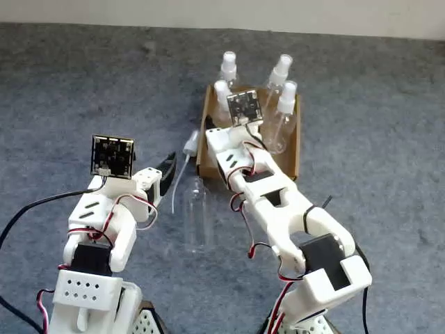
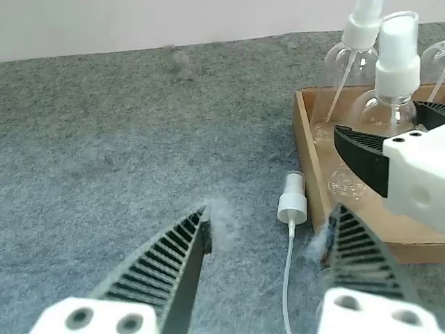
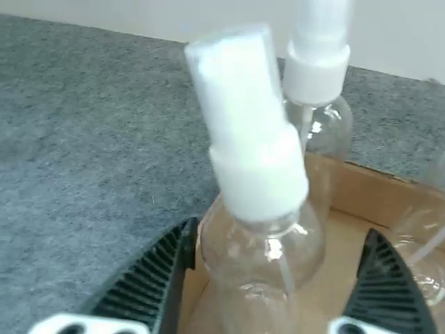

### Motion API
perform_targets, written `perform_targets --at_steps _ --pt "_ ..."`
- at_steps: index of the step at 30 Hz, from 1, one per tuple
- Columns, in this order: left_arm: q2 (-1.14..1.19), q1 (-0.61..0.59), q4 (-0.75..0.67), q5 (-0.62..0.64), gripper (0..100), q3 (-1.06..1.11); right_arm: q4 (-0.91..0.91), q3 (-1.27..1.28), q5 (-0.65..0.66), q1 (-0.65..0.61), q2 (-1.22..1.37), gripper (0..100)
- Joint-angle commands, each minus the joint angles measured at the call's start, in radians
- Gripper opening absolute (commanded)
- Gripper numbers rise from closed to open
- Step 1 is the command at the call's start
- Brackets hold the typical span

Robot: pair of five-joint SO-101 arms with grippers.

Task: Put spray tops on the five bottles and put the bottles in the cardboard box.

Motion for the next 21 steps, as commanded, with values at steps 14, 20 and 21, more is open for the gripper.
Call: perform_targets --at_steps 14,20,21 --pt "0.001 -0.008 0.0 0.002 22 -0.004 0.757 -0.209 -0.008 -0.05 -0.631 29.7" --pt "-0.004 -0.099 0.003 0.002 22 -0.03 1.202 -0.243 -0.186 -0.249 -0.634 29.7" --pt "0.001 -0.14 0.005 0.002 22 -0.05 1.248 -0.243 -0.233 -0.28 -0.625 29.7"
